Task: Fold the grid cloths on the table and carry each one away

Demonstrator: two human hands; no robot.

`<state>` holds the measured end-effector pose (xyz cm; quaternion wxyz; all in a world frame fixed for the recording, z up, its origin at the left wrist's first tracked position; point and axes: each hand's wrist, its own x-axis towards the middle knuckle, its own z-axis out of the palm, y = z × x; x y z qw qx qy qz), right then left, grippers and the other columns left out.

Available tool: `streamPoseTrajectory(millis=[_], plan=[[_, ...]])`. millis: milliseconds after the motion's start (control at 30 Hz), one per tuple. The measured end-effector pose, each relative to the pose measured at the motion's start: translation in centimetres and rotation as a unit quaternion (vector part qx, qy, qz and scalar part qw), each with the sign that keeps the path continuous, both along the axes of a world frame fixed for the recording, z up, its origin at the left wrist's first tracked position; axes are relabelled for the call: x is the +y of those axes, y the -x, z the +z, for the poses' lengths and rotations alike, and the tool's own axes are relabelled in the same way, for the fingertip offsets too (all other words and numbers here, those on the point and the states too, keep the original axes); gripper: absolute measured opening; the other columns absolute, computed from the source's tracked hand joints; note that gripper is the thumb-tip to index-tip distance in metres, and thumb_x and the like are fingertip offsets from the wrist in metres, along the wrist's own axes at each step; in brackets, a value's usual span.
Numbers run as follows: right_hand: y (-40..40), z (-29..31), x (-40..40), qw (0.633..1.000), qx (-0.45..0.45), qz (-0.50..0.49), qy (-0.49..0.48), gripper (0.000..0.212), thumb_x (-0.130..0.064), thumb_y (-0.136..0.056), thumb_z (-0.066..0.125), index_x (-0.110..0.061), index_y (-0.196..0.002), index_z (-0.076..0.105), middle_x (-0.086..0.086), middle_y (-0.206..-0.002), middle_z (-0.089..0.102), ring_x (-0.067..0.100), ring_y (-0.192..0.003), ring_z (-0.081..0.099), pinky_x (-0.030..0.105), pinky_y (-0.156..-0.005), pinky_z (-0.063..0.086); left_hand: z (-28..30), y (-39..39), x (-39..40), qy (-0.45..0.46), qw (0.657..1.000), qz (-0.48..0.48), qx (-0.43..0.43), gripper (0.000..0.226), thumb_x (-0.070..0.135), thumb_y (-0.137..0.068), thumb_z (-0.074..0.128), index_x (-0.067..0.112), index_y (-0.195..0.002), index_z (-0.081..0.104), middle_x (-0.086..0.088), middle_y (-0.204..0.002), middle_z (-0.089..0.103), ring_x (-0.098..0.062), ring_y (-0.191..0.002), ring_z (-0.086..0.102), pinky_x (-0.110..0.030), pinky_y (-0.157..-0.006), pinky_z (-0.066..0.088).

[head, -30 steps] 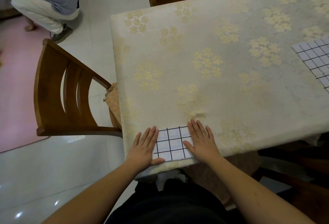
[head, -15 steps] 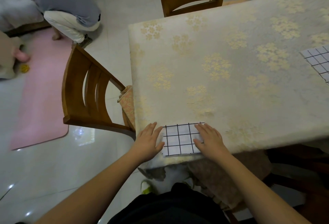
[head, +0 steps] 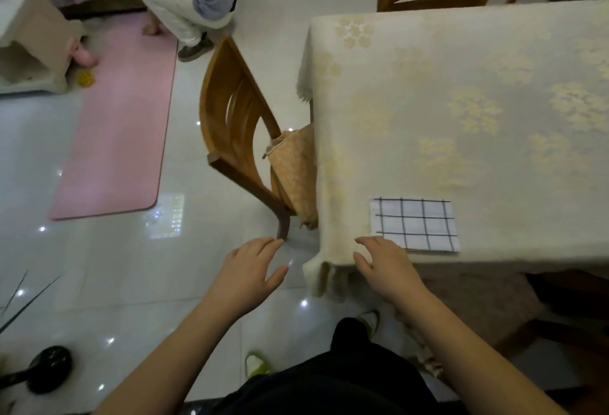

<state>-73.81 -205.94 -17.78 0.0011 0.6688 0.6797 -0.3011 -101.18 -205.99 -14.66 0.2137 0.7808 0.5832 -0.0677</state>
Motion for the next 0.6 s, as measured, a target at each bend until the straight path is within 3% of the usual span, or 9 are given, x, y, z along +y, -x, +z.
streamPoseTrajectory(millis=[167, 367, 600], plan=[[9.4, 1.2, -3.1, 0.999, -0.034, 0.016, -0.013, 0.047, -0.038, -0.099, 0.043, -0.021, -0.142, 0.044, 0.004, -0.133, 0.055, 0.025, -0.118, 0.053, 0.039, -0.099, 0.041, 0.8, 8.5, -3.7, -0.01, 1.0, 0.005, 0.027, 0.086, 0.068, -0.078, 0.005, 0.027, -0.149, 0.031, 0.004, -0.152, 0.038, -0.016, -0.139, 0.034, -0.04, -0.11, 0.033], [20.1, 2.9, -5.6, 0.989, -0.082, 0.112, -0.046, 0.045, -0.039, -0.099, 0.04, -0.019, -0.14, 0.046, 0.002, -0.134, 0.055, 0.023, -0.121, 0.05, 0.038, -0.099, 0.04, 1.0, 17.8, -8.7, -0.002, 0.996, 0.053, 0.076, 0.092, 0.071, -0.076, 0.0, 0.024, -0.149, 0.031, 0.003, -0.151, 0.039, -0.019, -0.139, 0.035, -0.043, -0.113, 0.027], [27.2, 4.5, -6.4, 0.975, -0.09, 0.19, -0.072, 0.048, -0.046, -0.099, 0.039, -0.023, -0.142, 0.044, -0.003, -0.138, 0.053, 0.019, -0.125, 0.049, 0.036, -0.101, 0.036, 1.6, 23.9, -11.2, 0.003, 0.993, 0.098, 0.07, 0.094, 0.071, -0.074, -0.006, 0.027, -0.151, 0.027, 0.006, -0.152, 0.037, -0.015, -0.14, 0.033, -0.041, -0.116, 0.022]])
